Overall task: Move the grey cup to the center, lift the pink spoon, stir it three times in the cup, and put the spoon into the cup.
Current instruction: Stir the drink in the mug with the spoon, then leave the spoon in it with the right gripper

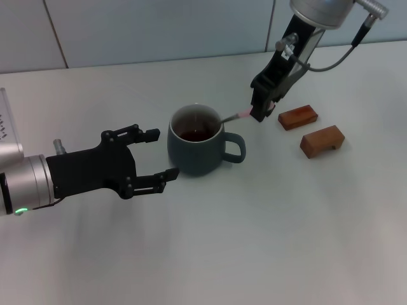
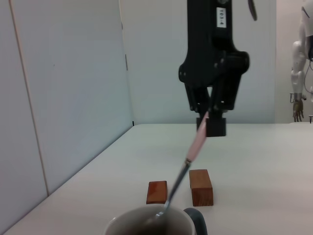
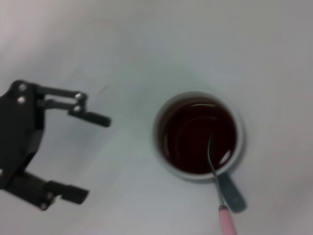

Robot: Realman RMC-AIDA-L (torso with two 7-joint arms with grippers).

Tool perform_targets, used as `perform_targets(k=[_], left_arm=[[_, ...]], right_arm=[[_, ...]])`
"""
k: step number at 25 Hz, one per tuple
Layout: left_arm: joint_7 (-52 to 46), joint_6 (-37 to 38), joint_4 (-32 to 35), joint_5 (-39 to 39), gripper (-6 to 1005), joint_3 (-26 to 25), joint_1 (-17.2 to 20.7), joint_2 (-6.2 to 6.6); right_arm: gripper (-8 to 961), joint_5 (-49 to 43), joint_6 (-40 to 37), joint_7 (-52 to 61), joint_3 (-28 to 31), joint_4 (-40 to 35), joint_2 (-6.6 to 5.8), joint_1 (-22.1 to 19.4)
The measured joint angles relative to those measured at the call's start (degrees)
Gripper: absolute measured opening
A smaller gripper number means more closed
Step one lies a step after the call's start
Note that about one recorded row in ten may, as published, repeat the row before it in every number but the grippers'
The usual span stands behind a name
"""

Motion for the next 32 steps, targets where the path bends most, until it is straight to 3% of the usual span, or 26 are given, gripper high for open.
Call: perform_targets(k=[5, 8, 19, 20, 21, 23, 27, 32], left_arm=[[0.02, 0.0, -0.15, -0.02, 820, 0.0, -0.06, 0.0], [0.02, 0.0, -0.38, -0.01, 820, 0.0, -0.07, 0.0], [0.02, -0.09, -0.45, -0.01, 820, 0.0, 0.02, 0.13], [0.0, -0.09, -0.45, -0.01, 820, 0.0, -0.02, 0.15], [-0.03, -0.09, -0.45, 0.0, 820, 0.0, -0.05, 0.16], [-0.24, -0.1, -0.4, 0.0, 820, 0.0, -0.11, 0.17], [-0.41, -0.36, -0.26, -0.01, 820, -0.01, -0.11, 0.17], [-0.63, -0.84, -0.16, -0.15, 820, -0.46, 0.04, 0.25]], right_arm=[[123, 0.55, 0.24, -1.07, -0.04, -0.23, 1.92, 0.87], [123, 0.35, 2.64, -1.23, -0.41, -0.3, 2.4, 1.16], [123, -0.07, 2.53, -0.39, -0.37, -2.78, 2.32, 0.13], [123, -0.89, 2.45, 0.24, -0.57, -5.35, 3.1, -0.85], [138, -0.89, 2.45, 0.24, -0.57, -5.35, 3.1, -0.85], [167, -2.63, 1.29, 0.5, -0.68, -11.15, 5.0, -3.17], [225, -2.9, 1.08, 0.49, -0.68, -15.96, 6.25, -5.51], [338, -1.09, 1.02, -3.09, -0.67, -28.39, 8.83, -12.72]])
